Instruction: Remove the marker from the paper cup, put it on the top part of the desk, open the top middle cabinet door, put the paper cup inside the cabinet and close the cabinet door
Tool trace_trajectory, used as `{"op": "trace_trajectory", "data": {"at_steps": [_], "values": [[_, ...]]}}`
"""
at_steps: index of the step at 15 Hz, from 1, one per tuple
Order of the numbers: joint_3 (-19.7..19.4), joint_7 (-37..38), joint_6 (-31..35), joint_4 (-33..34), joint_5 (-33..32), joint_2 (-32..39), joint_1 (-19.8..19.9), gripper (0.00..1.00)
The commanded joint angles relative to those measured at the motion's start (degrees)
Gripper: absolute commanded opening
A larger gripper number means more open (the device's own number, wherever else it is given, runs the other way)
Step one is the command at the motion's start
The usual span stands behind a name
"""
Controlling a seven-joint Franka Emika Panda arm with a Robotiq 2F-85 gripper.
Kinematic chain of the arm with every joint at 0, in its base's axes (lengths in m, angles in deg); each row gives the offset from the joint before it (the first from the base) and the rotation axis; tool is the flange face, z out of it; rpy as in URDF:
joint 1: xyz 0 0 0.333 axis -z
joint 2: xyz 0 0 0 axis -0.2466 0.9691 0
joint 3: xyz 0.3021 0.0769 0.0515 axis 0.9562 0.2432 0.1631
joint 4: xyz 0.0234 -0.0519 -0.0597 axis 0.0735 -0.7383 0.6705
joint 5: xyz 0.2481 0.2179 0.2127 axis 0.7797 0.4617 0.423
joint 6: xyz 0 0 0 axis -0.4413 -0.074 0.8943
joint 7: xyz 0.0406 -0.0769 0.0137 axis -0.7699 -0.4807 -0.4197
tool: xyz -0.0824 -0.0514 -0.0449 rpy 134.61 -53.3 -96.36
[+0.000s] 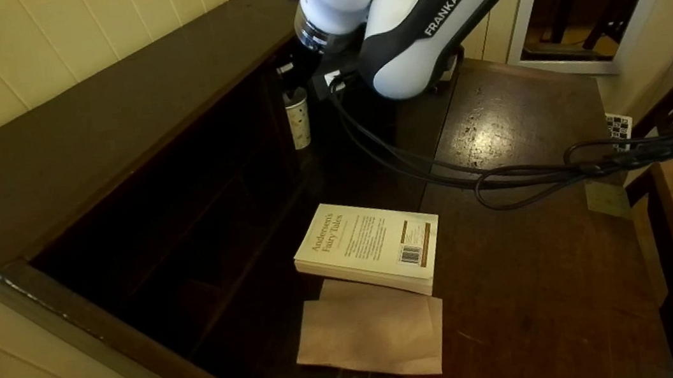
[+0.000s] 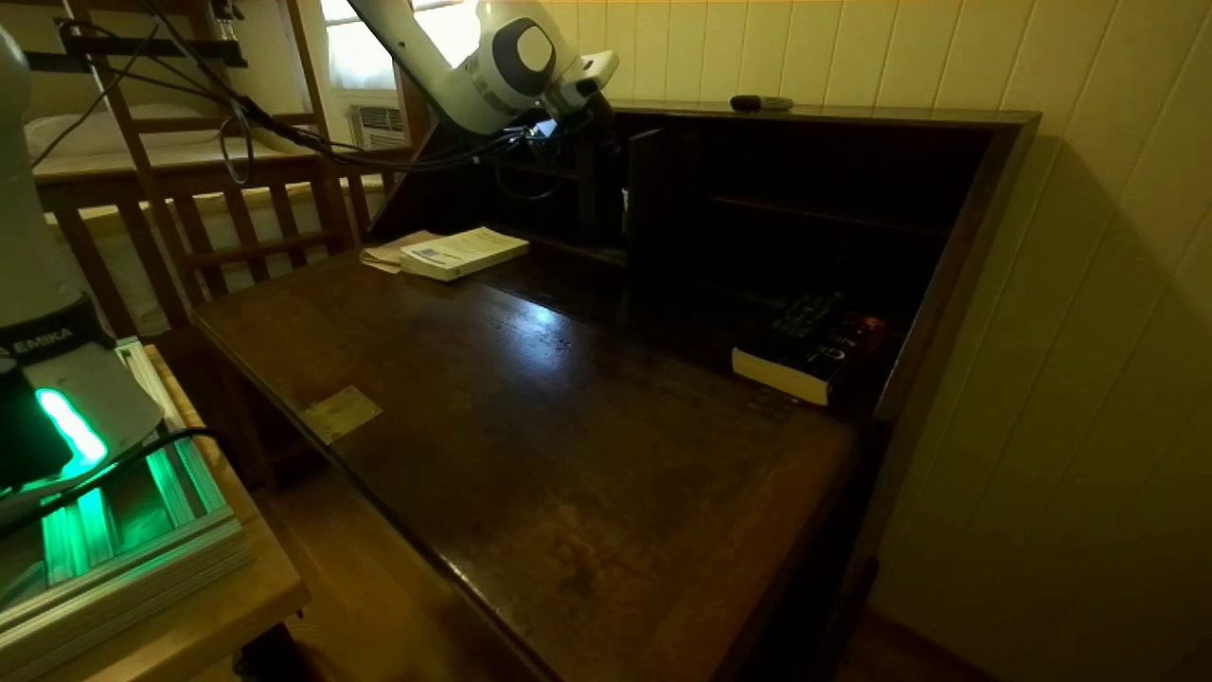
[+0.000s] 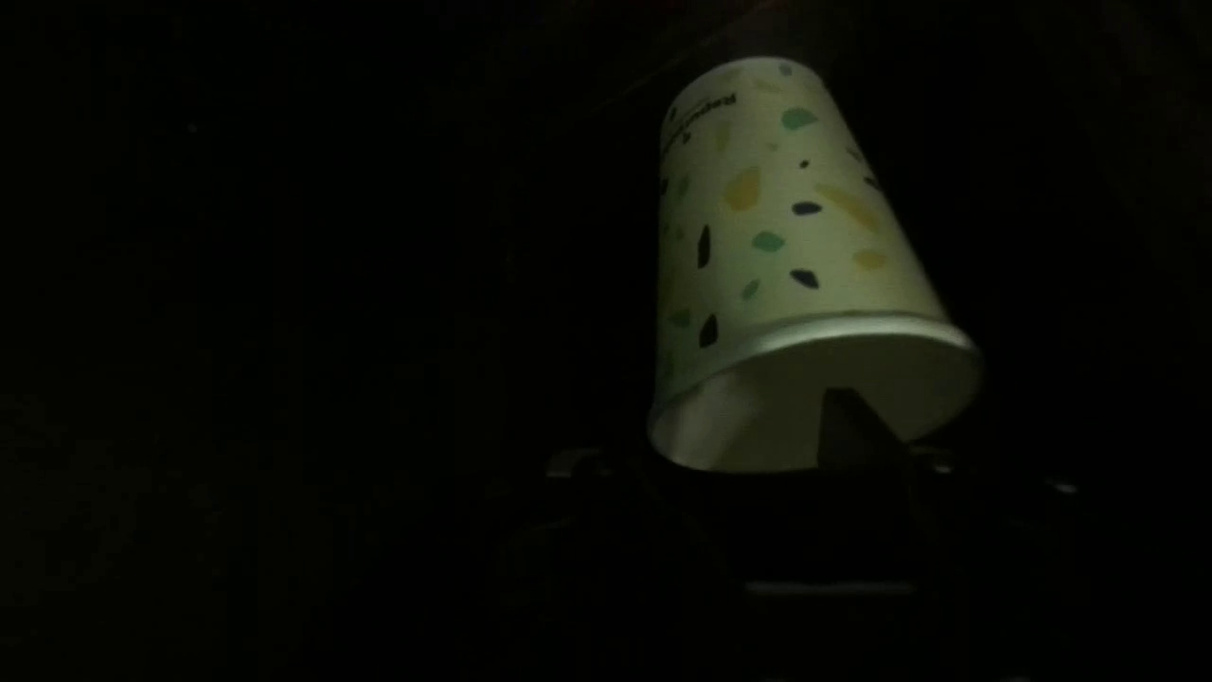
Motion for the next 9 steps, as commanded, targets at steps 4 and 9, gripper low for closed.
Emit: {"op": "trace_trajectory", "data": {"at_steps": [4,9], "values": [[-3.9,-2.0,2.2,-7.3,-4.1,-4.6,-6.4,0.5],[-9.7,-1.5,4.1,-10.9,-5.8,-6.1,-13.1,0.52]]}}
